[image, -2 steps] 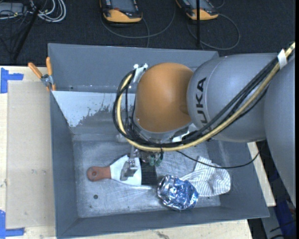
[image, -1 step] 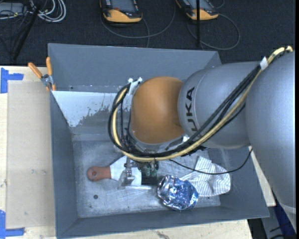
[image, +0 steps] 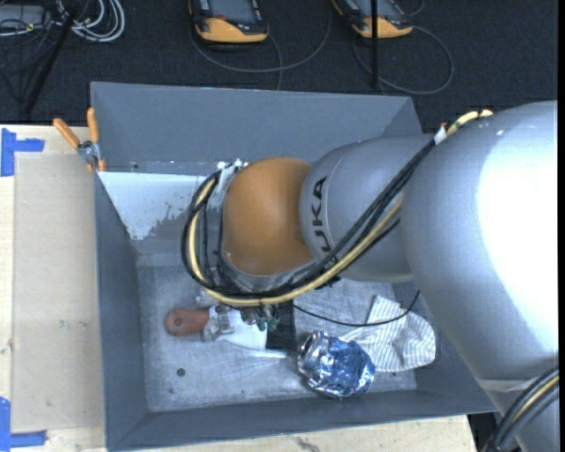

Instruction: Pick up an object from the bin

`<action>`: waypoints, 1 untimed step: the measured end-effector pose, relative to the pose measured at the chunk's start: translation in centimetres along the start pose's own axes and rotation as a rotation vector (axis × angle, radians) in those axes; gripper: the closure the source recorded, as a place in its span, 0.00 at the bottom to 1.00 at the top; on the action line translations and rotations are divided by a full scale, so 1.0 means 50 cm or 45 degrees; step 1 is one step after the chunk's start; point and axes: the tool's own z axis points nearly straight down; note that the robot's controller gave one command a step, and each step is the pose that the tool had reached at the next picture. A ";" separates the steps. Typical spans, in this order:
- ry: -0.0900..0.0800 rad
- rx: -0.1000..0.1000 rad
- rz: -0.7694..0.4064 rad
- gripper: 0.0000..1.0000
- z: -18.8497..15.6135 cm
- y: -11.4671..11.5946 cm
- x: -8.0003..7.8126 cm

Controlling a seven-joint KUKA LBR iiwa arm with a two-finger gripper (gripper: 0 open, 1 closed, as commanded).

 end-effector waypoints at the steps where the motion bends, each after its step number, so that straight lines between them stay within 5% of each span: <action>1: 0.000 0.000 0.001 1.00 0.000 0.000 0.000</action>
Offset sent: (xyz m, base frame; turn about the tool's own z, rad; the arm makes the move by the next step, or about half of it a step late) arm -0.0083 0.0046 0.1196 -0.0022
